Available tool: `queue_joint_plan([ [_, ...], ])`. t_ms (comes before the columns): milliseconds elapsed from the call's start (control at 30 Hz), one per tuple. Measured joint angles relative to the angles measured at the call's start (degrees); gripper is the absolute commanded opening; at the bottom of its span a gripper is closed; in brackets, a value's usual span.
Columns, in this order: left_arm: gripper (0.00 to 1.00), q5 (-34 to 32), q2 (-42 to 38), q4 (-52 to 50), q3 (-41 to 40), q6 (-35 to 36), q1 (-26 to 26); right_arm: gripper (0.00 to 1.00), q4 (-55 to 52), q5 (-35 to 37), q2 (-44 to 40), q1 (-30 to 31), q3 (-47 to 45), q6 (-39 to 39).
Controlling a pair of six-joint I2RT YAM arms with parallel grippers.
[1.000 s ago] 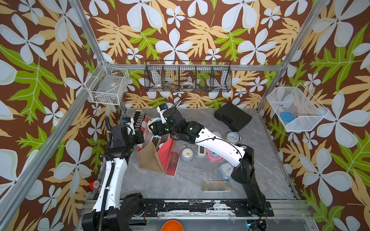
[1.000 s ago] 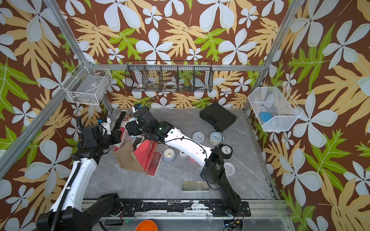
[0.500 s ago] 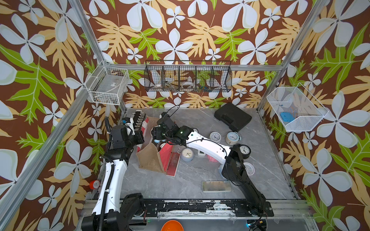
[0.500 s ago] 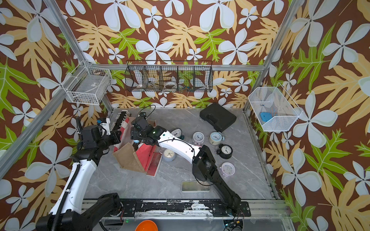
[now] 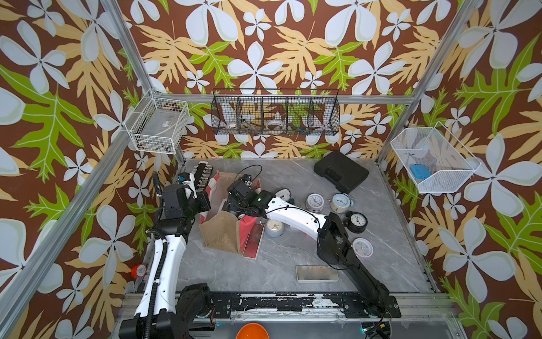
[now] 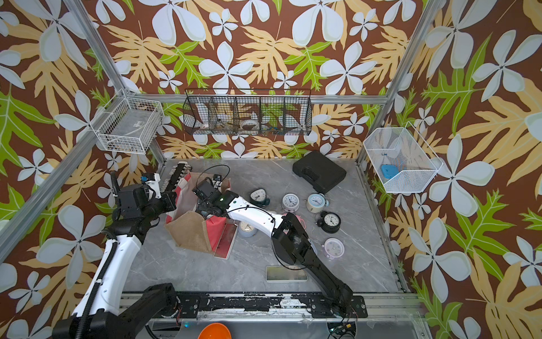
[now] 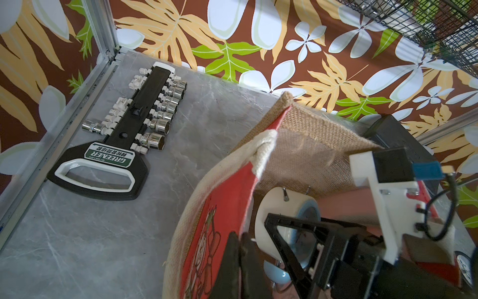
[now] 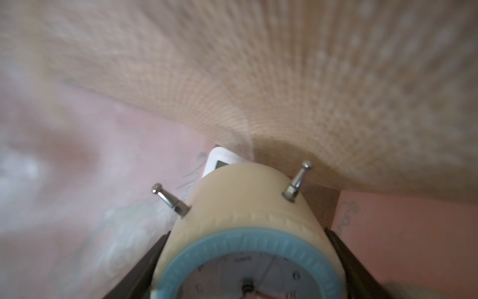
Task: Put the alarm clock into the canvas bag
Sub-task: Place the alarm at the canvas bag.
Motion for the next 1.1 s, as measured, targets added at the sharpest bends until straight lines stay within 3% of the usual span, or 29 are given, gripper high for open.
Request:
queue_joint_plan([
  [300,0.00,-0.9,-0.2,0.2,0.0,0.0,0.0,0.71,-1.9,3.4,4.7,-0.7,2.6,4.0],
  [667,0.00,-0.3,-0.4,0.3,-0.2,-0.7,0.0,0.97,-2.1,5.4,7.0,-1.0,4.5,7.2],
  [833,0.01,0.3,-1.1,0.0,-0.2,-2.6,0.0,1.00,-2.8,5.9,5.6,-1.0,4.4,7.5],
  [1100,0.20,0.2,-1.0,-1.4,-0.1,-2.8,0.0,1.00,-4.4,7.3,1.9,-0.9,4.1,7.4],
])
